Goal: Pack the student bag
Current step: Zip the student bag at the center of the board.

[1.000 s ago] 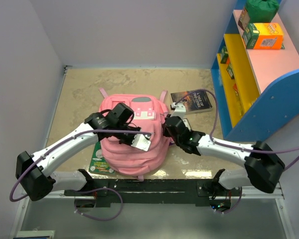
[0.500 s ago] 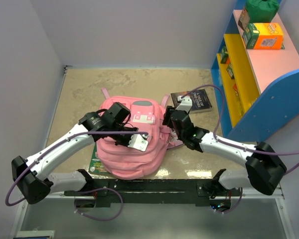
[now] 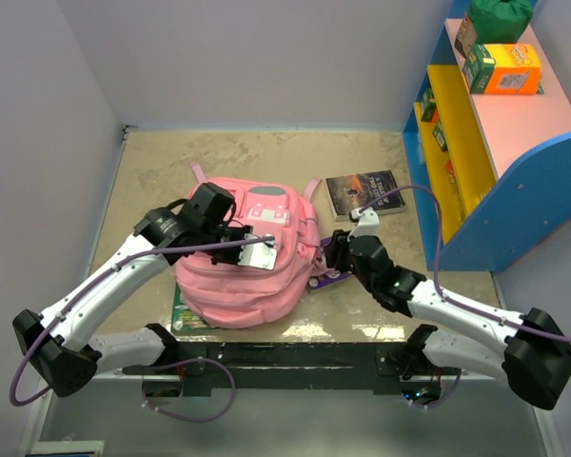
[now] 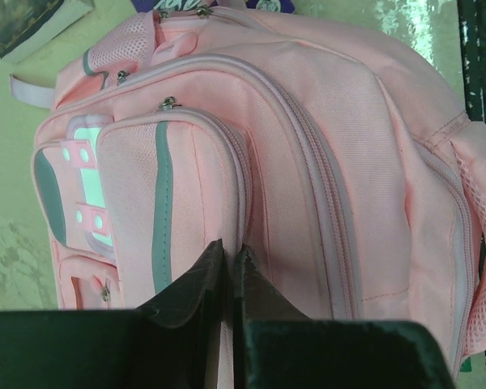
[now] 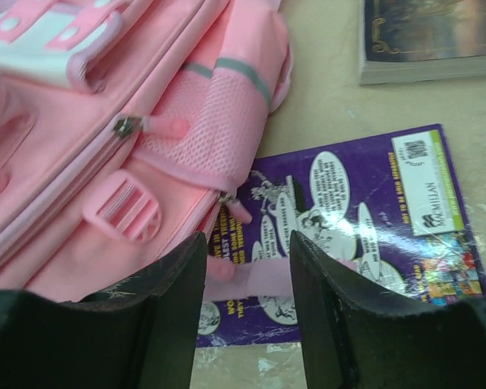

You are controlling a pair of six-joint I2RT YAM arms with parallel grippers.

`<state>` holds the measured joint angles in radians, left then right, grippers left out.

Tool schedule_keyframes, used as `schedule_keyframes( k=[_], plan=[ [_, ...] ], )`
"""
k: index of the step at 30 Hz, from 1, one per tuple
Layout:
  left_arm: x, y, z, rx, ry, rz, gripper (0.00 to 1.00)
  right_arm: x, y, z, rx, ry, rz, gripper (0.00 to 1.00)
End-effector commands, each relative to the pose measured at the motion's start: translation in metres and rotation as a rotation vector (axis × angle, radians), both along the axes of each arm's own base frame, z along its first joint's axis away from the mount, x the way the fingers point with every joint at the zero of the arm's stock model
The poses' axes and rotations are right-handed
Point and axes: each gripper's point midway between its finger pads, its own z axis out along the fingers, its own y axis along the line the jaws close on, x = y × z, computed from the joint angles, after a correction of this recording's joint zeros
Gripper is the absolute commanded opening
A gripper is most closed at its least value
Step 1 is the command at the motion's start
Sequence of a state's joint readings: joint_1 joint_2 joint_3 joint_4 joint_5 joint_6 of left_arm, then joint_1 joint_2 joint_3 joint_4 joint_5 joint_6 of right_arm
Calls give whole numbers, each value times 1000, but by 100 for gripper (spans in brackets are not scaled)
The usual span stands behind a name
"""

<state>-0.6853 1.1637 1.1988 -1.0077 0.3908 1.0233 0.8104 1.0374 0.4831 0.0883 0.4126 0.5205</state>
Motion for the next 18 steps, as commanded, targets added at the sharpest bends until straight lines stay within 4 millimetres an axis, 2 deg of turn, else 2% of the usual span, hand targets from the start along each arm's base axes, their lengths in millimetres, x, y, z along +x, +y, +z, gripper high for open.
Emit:
schedule_keyframes(
  k=[1,5,11,12,18],
  plan=[
    [33,5,36,-55,-165,75,0,-11,25,6,45,-16,167,47],
    [43,15,46,-64,-184,100,0,-9,34,-2,34,-22,205,47],
    [37,20,46,-36,-179,75,0,-6,58,-8,-24,-30,298,46],
    [36,21,47,-34,-181,76,0,-10,64,-15,-43,-22,321,46],
    [30,23,47,-21,-170,44,0,-9,81,-17,-130,-66,366,52]
  ],
)
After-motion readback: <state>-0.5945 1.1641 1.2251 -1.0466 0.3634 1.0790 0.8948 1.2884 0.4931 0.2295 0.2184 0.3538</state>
